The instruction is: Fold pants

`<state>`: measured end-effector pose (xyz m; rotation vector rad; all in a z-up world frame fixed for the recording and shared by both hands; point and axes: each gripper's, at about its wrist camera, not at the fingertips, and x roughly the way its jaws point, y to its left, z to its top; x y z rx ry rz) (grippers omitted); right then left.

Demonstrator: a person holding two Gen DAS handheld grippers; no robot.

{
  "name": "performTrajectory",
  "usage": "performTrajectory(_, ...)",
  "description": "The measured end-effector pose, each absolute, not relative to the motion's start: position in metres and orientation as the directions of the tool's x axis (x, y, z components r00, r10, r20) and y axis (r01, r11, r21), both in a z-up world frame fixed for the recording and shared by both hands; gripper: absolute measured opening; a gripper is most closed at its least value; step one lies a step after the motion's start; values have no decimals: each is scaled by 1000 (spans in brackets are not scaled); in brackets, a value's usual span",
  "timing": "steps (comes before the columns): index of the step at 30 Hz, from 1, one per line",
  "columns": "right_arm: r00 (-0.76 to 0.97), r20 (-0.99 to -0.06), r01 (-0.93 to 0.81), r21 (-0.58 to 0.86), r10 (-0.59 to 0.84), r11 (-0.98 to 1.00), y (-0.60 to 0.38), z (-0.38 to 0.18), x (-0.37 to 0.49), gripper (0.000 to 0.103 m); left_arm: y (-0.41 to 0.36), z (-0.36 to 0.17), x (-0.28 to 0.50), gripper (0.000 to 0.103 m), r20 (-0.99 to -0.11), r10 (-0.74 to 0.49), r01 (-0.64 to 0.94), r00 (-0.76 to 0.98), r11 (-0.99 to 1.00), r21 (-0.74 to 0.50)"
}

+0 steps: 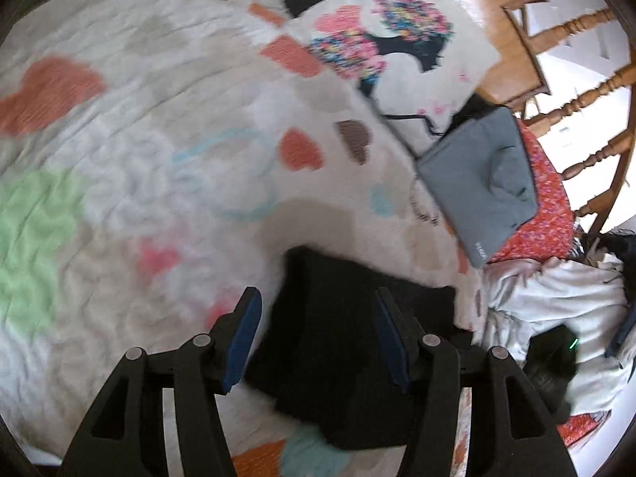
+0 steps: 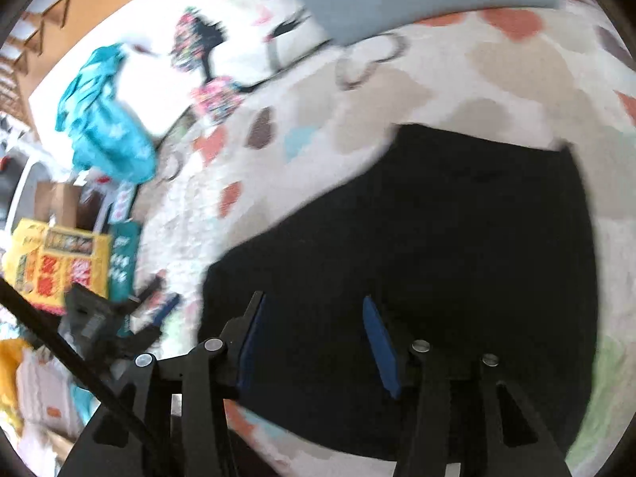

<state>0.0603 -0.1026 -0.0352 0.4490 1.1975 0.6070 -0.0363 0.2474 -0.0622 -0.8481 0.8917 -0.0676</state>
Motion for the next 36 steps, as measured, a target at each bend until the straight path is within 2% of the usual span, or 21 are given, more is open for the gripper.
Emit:
performTrajectory(3,88,-735,-263,634,672,727,-46,-30,73,60,247,-81,-53,56,-652,-410,-311,637,637,-705)
performTrajectory(6,-10,-786,-343,583,618,736,13,-27,84,64,237,-93,-56,57,-645,-453,-303,616,619,-724)
performTrajectory(10,-61,-905,-444,403,422,800,86,-35,95,69,222,-92,-55,64,-676,-402,-286,617,686,-669)
performTrajectory(11,-67,-924,-456,365,377,812,98,-39,97,69,222,-93,-56,68,-669,-405,-285,624,679,-676)
performTrajectory(14,-95,-970,-496,240,222,835,134,-55,101,72,224,-98,-59,72,-632,-434,-289,641,627,-723)
performTrajectory(18,-127,-991,-529,110,49,842,164,-77,105,77,223,-101,-65,78,-604,-438,-282,666,601,-747)
performTrajectory(20,-147,-989,-534,60,-23,844,175,-88,107,78,218,-100,-65,85,-601,-434,-271,671,611,-744)
performTrajectory(25,-132,-971,-600,-83,-200,796,200,-113,101,88,197,-94,-60,88,-660,-373,-262,652,705,-658)
performTrajectory(26,-114,-965,-623,-115,-236,774,205,-118,96,89,192,-92,-59,86,-671,-374,-252,640,723,-643)
performTrajectory(27,-93,-963,-637,-138,-253,759,207,-121,93,89,190,-92,-57,79,-667,-396,-237,631,721,-652)
performTrajectory(28,-76,-963,-643,-149,-257,751,208,-120,91,89,188,-94,-56,47,-653,-431,-222,623,702,-676)
performTrajectory(29,-62,-966,-647,-154,-253,747,208,-118,89,85,187,-99,-54,41,-632,-486,-211,603,667,-714)
performTrajectory(30,-36,-965,-656,-173,-259,735,209,-114,86,70,187,-103,-54,40,-621,-513,-220,593,639,-737)
performTrajectory(32,10,-963,-675,-206,-270,709,205,-104,80,51,189,-106,-55,39,-592,-540,-223,598,597,-770)
performTrajectory(36,71,-985,-680,-164,-158,715,181,-71,67,45,180,-88,-60,39,-542,-557,-150,630,597,-788)
